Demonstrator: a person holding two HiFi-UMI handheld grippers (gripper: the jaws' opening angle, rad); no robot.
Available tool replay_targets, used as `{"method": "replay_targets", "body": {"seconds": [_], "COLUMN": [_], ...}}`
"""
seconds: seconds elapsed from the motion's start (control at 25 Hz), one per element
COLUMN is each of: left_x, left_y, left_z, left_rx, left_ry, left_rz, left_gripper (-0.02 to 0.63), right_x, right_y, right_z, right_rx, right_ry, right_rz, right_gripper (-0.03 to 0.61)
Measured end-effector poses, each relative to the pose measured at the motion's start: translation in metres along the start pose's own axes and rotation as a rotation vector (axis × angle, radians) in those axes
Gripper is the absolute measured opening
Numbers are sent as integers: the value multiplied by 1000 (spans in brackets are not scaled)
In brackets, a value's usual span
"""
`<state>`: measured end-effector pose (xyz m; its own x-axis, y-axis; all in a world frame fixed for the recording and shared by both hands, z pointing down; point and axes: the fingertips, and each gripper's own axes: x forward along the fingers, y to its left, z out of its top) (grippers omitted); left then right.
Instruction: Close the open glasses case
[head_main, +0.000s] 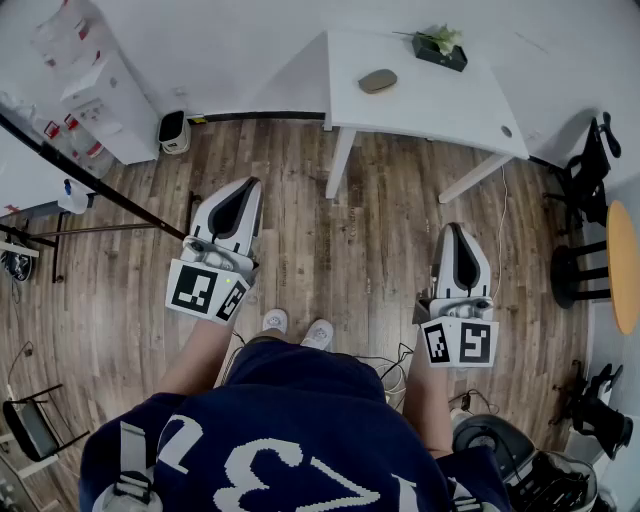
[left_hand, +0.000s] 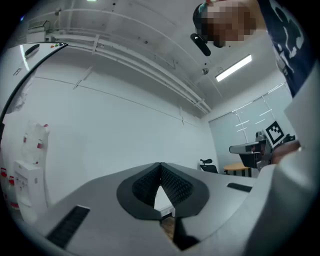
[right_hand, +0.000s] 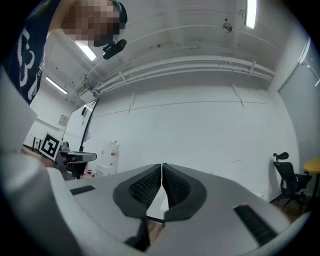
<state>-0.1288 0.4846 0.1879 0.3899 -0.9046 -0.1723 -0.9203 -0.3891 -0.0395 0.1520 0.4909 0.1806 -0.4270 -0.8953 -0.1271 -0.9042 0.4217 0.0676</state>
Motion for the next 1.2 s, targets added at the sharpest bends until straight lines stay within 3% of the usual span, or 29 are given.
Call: {"method": "replay_targets", "body": {"seconds": [0.2, 0.56, 0.72, 0.96, 1.2], "left_x": [3, 15, 27, 80, 159], "left_y": [-5, -5, 1, 46, 107], "left_z": [-4, -15, -12, -26, -46], "left_rx": [10, -49, -51, -24, -62], "left_ry": [8, 32, 6, -17, -26], "left_rz": [-4, 13, -15, -11, -107], "left_gripper": [12, 12, 12, 12, 12], "right_x": [-2, 10, 24, 78, 164], "right_y": [-5, -13, -20, -31, -29], "right_z": [3, 6, -3, -13, -27], "right_rx": [-8, 50, 49, 55, 36], "right_ry": [-13, -46, -34, -68, -47], "right_rz": [-19, 37, 12, -13, -60], "right_gripper": [29, 29, 31, 31, 31]}}
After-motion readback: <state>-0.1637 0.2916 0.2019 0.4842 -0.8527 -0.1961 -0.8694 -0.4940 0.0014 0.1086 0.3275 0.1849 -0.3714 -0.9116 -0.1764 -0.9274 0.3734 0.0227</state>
